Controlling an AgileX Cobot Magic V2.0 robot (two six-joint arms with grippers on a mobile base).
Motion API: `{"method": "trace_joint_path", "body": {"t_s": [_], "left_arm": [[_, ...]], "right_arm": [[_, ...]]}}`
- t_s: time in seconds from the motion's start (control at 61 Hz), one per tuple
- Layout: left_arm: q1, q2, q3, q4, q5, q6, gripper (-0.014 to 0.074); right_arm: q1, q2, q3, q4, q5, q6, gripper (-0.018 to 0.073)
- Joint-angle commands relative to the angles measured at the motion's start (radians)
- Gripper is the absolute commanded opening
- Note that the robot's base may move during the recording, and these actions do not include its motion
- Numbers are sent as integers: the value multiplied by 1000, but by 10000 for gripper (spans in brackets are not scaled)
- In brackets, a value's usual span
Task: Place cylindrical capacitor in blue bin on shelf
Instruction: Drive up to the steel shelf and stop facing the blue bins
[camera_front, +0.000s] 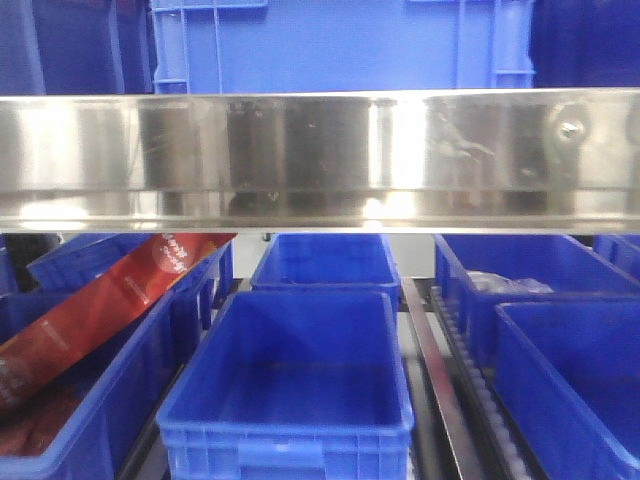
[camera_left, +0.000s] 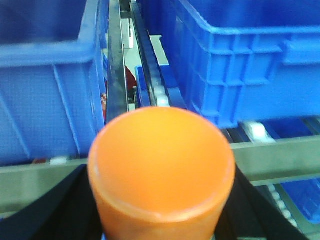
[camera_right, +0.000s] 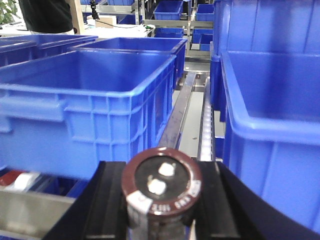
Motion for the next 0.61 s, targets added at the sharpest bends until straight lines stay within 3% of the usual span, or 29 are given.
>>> {"method": "trace_joint_path", "body": {"t_s": [0.0,0.59], "left_arm": [[-5,-3,-9,-4,-16,0,-111],[-5,-3,-9,-4,-16,0,-111]], "right_arm": [[1,-3,-8,-1,-30,-4,-162],[1,-3,-8,-1,-30,-4,-162]]}}
